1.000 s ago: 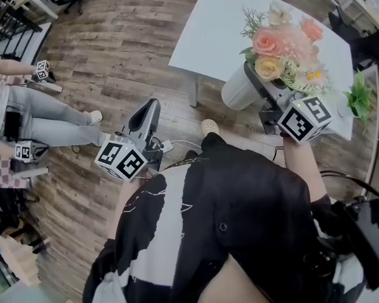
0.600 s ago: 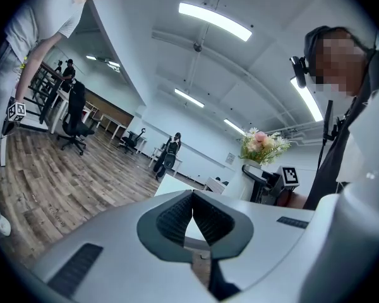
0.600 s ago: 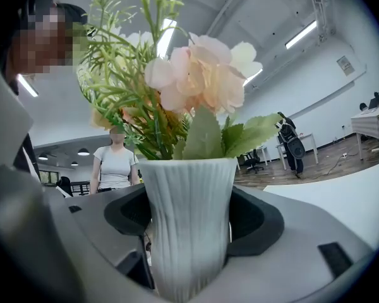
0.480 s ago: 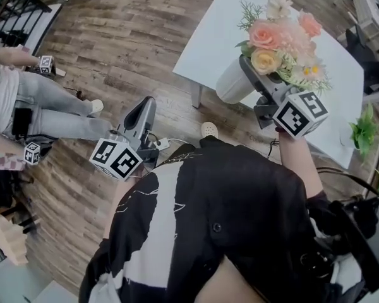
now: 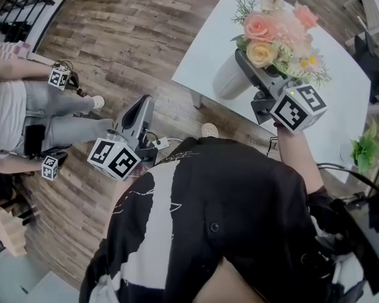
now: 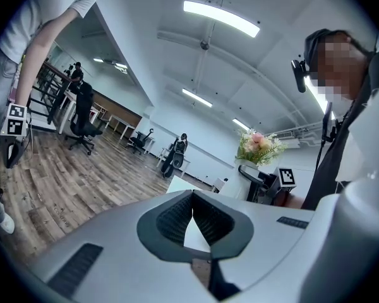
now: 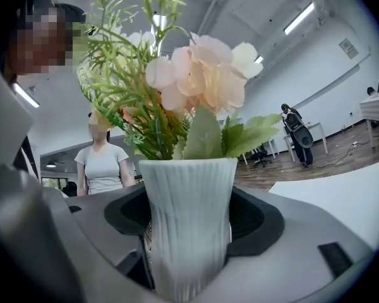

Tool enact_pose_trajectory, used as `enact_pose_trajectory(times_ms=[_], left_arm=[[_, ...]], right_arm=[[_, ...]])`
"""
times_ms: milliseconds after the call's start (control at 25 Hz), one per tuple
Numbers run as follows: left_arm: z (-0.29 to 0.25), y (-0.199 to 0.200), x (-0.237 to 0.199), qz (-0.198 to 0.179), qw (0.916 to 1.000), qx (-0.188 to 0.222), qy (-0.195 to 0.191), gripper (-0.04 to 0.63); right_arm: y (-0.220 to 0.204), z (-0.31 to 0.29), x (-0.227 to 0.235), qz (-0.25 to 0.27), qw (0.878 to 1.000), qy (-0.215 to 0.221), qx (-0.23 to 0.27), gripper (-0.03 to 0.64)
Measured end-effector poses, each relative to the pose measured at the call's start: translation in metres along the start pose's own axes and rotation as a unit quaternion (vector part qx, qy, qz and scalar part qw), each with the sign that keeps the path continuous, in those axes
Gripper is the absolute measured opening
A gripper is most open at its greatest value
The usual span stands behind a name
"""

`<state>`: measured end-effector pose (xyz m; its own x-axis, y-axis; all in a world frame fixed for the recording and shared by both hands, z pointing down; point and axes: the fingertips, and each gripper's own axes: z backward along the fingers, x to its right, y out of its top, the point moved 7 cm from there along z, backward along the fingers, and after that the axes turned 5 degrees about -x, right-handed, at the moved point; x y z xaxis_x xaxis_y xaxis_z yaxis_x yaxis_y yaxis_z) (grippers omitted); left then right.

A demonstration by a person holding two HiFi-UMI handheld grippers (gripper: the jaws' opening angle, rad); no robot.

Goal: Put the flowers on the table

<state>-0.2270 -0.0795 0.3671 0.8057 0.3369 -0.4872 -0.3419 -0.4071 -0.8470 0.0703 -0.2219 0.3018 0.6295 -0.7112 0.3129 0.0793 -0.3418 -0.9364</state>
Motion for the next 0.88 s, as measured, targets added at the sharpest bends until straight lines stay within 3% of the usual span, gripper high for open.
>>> enact_pose_trajectory(times_ms=[880], left_arm=[[-0.024,-0.003,-0.017,0.023,0.9972,0.008,0.070,0.011]], right_arm=[[-0.004,-0.074,0.050,-0.019,0.998,0.055,-0.024,0.347]])
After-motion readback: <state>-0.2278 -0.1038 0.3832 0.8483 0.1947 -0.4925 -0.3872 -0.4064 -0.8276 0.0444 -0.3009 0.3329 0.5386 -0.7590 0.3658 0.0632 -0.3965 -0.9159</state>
